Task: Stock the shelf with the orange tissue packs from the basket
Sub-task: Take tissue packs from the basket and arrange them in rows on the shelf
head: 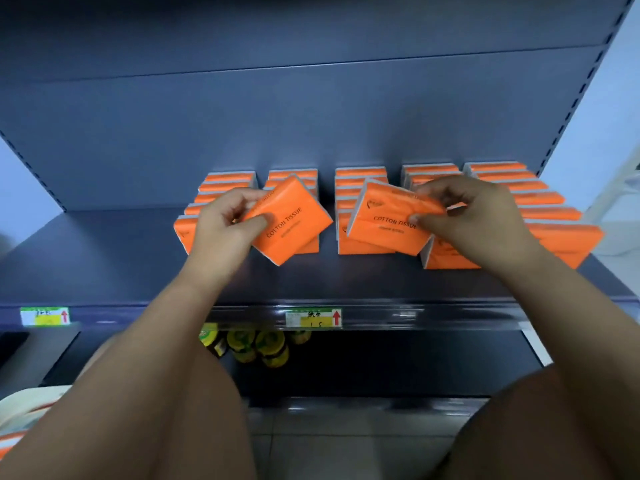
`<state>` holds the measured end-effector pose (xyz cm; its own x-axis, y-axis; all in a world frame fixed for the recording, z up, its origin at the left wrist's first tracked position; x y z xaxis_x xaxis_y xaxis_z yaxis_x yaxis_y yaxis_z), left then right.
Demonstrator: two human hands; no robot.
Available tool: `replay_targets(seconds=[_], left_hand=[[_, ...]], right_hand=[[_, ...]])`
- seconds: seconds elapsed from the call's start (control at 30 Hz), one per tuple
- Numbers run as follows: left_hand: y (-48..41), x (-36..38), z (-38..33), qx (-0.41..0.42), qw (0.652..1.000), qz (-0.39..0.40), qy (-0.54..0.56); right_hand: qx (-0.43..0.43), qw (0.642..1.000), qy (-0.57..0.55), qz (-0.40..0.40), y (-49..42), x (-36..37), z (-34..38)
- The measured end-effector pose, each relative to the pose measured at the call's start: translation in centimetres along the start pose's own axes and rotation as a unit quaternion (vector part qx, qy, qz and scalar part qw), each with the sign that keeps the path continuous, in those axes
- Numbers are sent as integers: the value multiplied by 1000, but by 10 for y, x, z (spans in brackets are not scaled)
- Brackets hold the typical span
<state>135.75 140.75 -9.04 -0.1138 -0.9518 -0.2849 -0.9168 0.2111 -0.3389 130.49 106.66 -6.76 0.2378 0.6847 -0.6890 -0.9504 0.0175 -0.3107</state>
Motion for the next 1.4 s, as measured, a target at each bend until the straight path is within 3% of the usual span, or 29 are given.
replay_targets(seconds=[0.37, 0.63, 1.4], left_hand=[[-4, 10, 15, -46, 998, -47, -1], [-2, 7, 23, -56, 997, -39, -36], [4, 24, 19, -43, 986, 50, -151]], right_hand=[[-94, 978, 177, 64, -4, 45, 7], [-97, 949, 295, 49, -10, 71, 12], [-27, 942, 329, 55, -21, 73, 11]])
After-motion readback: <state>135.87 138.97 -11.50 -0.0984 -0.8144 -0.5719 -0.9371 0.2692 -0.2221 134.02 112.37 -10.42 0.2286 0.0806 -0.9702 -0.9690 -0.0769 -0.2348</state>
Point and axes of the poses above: each hand's wrist, its own y-axis away from the middle knuckle, its own x-axis out of the palm, z = x × y, the point moved 7 cm from there along -y, towards the middle knuckle, and after that the axes turned 10 degrees about z, right-handed, at the moved point
